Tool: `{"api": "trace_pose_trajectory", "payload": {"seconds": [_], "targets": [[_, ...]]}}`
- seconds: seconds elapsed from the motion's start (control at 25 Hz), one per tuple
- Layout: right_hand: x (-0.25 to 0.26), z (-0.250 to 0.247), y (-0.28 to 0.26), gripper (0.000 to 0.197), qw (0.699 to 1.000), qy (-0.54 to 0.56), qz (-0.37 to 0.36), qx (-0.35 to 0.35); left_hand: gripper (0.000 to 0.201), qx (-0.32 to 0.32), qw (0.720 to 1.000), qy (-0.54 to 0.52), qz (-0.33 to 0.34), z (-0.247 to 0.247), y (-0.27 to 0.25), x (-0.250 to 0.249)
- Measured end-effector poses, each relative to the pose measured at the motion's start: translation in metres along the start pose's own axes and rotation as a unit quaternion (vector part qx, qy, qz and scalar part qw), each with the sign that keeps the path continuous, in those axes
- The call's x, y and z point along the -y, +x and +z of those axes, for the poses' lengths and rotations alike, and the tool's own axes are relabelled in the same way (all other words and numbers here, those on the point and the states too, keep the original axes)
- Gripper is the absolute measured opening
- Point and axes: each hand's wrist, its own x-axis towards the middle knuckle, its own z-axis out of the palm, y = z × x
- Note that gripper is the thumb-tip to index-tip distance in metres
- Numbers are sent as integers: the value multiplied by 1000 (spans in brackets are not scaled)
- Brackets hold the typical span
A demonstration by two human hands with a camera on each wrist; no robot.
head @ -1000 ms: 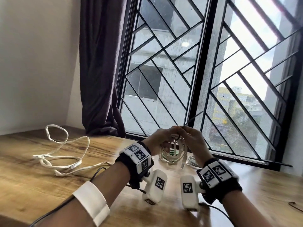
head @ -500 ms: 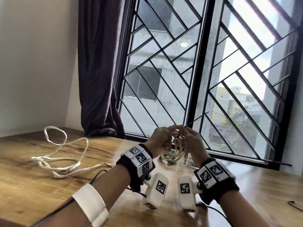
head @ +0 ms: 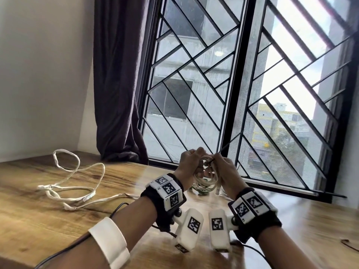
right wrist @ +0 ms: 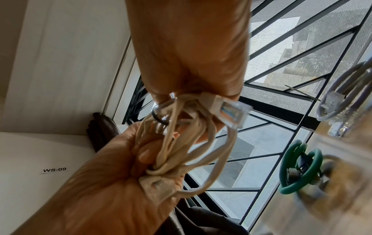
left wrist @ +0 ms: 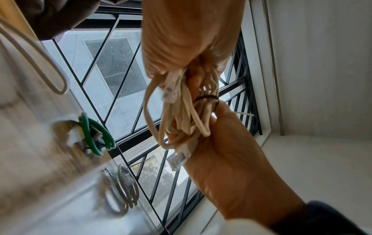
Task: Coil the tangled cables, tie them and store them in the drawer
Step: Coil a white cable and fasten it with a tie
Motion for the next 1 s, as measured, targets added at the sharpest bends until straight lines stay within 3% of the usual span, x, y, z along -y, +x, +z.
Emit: {"api": "trace_pose_trajectory", "payload": {"seconds": [0.2, 0.4, 0.56, 0.76, 0.88, 1.0], "targets": [[-1, 2, 3, 39, 999, -34, -17, -22, 23, -45, 999, -17, 9, 0, 4, 4], [-5, 4, 3, 44, 994, -80, -57, -50, 29, 23, 996, 75, -36, -4, 6, -6], [-8, 5, 7, 35, 988, -122, -81, -39, 27, 35, 982, 185, -24, -5, 7, -17], [-9, 6, 7, 30, 979, -144, -140, -38, 24, 28, 972, 232, -9, -1, 1, -17], [-4, 5, 7, 14, 974, -127, -180, -54, 18, 51, 961, 273, -3, 3, 2, -16], [0, 0, 4, 16, 971, -124, -184, -86, 22, 76, 954, 288, -24, 3, 1, -15]]}}
